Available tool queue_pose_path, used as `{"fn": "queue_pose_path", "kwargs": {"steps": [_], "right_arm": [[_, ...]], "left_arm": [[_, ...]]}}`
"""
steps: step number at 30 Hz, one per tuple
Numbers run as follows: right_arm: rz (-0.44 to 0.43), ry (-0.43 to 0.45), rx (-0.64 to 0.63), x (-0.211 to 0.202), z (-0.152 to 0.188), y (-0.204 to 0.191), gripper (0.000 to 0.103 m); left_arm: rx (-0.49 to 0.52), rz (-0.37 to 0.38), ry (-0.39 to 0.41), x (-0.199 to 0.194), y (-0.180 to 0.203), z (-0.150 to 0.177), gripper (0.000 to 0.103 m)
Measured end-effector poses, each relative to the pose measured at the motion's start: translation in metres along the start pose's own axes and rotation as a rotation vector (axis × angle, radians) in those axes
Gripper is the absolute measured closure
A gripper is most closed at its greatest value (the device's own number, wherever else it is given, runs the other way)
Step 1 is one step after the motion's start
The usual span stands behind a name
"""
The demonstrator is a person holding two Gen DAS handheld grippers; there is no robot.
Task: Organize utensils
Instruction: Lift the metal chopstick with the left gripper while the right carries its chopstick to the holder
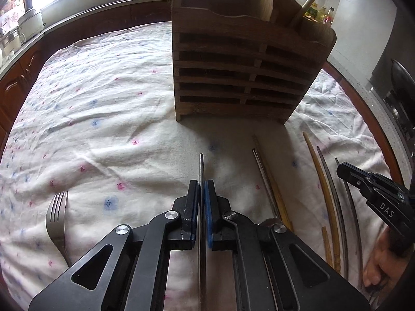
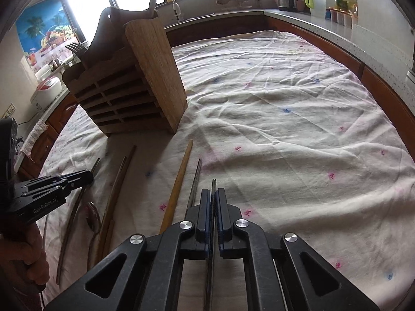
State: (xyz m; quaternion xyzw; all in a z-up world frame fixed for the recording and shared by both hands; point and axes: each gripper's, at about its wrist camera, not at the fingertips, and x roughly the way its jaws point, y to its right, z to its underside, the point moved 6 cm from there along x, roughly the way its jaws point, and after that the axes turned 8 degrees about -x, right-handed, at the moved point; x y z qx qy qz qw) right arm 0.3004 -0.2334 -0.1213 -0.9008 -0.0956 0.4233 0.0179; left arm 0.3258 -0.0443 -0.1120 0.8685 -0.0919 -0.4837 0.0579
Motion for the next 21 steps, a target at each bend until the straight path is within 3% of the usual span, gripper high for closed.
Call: {"fn": "queue_pose_path", "kwargs": {"steps": [21], "right_arm": [[-0.056, 0.235, -0.010, -0.107, -0.035, -0.021, 0.099]], "left_arm": [[-0.046, 0.186, 0.204, -0.139, 0.002, 0.003, 0.099]]}}
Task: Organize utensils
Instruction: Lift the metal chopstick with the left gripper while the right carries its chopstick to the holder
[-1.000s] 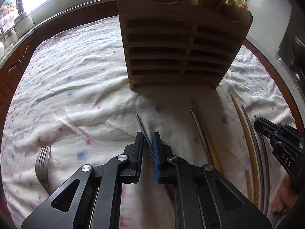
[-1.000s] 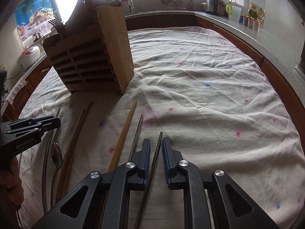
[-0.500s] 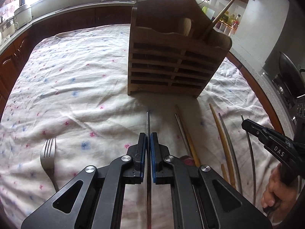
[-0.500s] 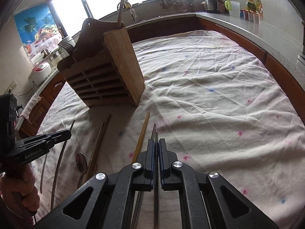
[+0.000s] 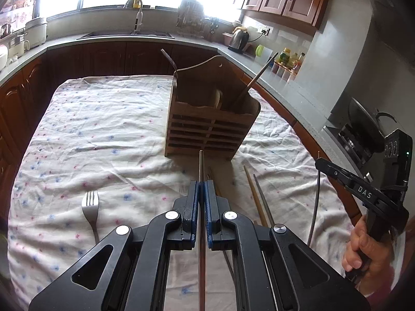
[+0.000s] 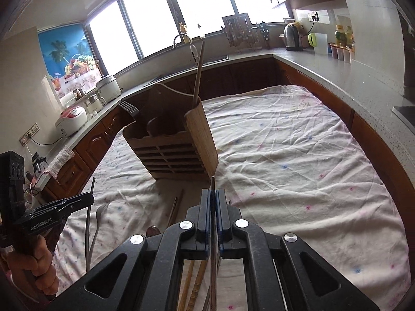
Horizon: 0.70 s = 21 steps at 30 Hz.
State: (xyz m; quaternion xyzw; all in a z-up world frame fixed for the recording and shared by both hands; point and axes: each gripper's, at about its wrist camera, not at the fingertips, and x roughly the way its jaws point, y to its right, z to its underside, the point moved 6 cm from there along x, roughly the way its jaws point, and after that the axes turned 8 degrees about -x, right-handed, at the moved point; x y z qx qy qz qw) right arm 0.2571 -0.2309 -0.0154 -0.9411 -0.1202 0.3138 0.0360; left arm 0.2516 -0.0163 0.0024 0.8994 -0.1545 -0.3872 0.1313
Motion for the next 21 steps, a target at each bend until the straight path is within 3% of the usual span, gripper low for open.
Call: {"fn": "queue_pose_path", "kwargs": {"steps": [8, 21], "right_arm": [[-0.006, 0.087, -0.011, -0.037, -0.014, -0.011, 0.099], [-0.006, 0.149, -0.026, -0.065, -0.023, -0.020, 0.099]], "left_arm": [[-0.010, 0.034, 0.062, -0.038, 0.004, -0.002, 0.099], [-0.018, 0.048, 0.102, -0.058, 0.004, 0.002, 0.099]]}}
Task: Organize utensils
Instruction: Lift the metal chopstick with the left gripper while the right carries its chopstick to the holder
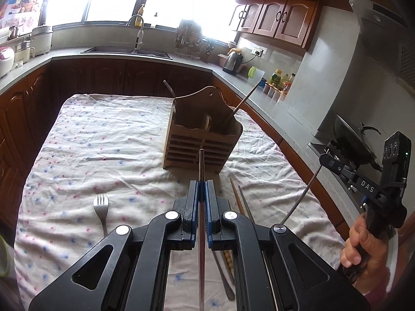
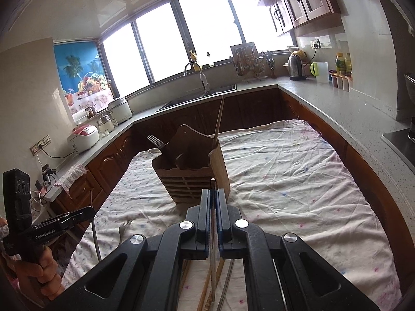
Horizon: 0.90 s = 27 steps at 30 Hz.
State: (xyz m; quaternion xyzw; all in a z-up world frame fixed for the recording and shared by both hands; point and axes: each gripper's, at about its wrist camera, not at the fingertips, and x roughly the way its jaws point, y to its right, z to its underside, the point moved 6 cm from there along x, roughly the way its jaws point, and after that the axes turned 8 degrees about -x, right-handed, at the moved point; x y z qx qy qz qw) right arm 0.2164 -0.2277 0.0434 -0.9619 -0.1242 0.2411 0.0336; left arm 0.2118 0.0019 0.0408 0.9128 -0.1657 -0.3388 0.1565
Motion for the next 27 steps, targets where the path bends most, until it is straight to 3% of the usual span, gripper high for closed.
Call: {"fn": "queue_pose_path", "kwargs": {"steps": [15, 27], "right_arm": [[-0.010, 0.063, -0.014, -0.013, -0.021, -0.008, 0.099], [-0.027, 0.109, -0.031, -0.005, -0.047, -0.015, 0.099]], "left_arm": [[0.000, 0.010, 0.080, -0.019, 0.002, -0.019, 0.099], [0.020, 0.019, 0.214, -0.032, 0.008, -0.059, 0.099]]}}
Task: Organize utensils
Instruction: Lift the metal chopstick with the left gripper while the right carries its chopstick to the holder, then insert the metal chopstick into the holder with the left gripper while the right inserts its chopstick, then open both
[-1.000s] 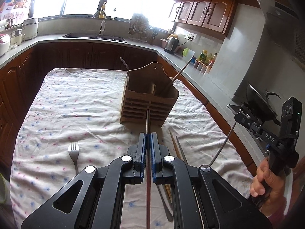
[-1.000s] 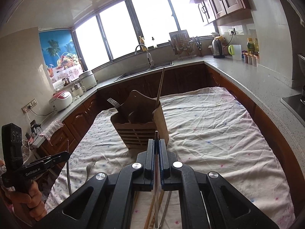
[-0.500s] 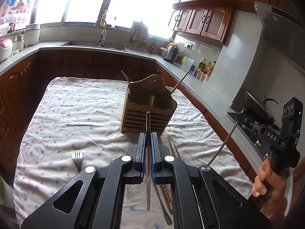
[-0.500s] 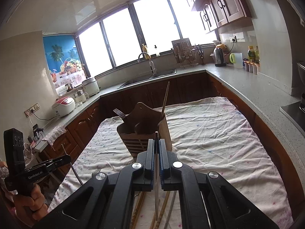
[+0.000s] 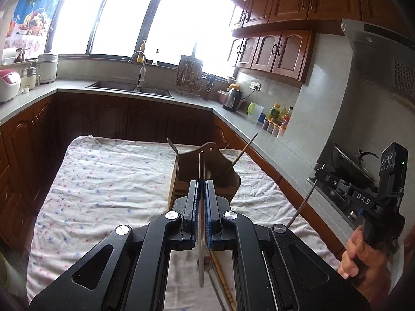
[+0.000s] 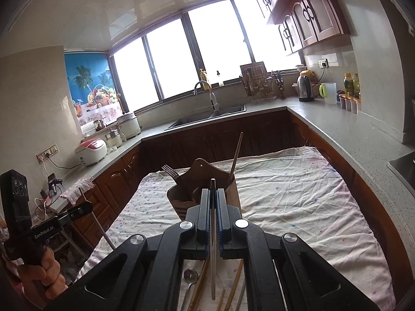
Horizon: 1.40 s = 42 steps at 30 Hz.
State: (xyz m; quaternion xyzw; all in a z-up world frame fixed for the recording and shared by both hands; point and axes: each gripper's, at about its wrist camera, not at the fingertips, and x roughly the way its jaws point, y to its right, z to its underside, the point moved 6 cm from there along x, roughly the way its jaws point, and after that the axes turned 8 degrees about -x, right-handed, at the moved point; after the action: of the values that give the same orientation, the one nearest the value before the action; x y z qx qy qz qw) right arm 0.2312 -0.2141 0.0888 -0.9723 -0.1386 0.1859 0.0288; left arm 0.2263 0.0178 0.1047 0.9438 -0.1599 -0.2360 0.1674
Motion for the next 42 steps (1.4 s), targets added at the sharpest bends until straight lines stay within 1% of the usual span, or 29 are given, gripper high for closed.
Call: {"fn": "queue_pose_path", "kwargs": {"steps": [5, 10, 19, 26, 30, 34, 39, 42], "right_arm": [[-0.004, 0.027, -0.006, 0.005, -0.012, -0.003, 0.099], [-0.003, 0.063, -0.008, 0.011, -0.027, -0.002, 0.099], [0.013, 0.141, -0.008, 0.027, -0.067, 0.003, 0.099], [0.034, 0.194, -0.014, 0.049, -0.099, 0.008, 0.099], [0.039, 0.220, -0.015, 0.065, -0.111, 0.014, 0.099], [0.050, 0.226, -0.008, 0.081, -0.112, 0.021, 0.099], [0.056, 0.202, 0.009, 0.105, -0.097, 0.027, 0.099], [0.059, 0.182, 0.013, 0.119, -0.081, 0.029, 0.099]], "left_arm": [[0.022, -0.014, 0.037, 0.006, 0.004, -0.017, 0.099], [0.031, -0.011, 0.071, 0.014, 0.007, -0.033, 0.099], [0.051, -0.015, 0.131, 0.038, 0.012, -0.072, 0.099], [0.067, -0.025, 0.189, 0.066, 0.018, -0.106, 0.099], [0.062, -0.045, 0.219, 0.088, 0.016, -0.119, 0.099], [0.050, -0.067, 0.238, 0.111, 0.010, -0.120, 0.099], [0.032, -0.102, 0.230, 0.137, -0.004, -0.102, 0.099], [0.034, -0.114, 0.203, 0.151, -0.010, -0.085, 0.099]]}}
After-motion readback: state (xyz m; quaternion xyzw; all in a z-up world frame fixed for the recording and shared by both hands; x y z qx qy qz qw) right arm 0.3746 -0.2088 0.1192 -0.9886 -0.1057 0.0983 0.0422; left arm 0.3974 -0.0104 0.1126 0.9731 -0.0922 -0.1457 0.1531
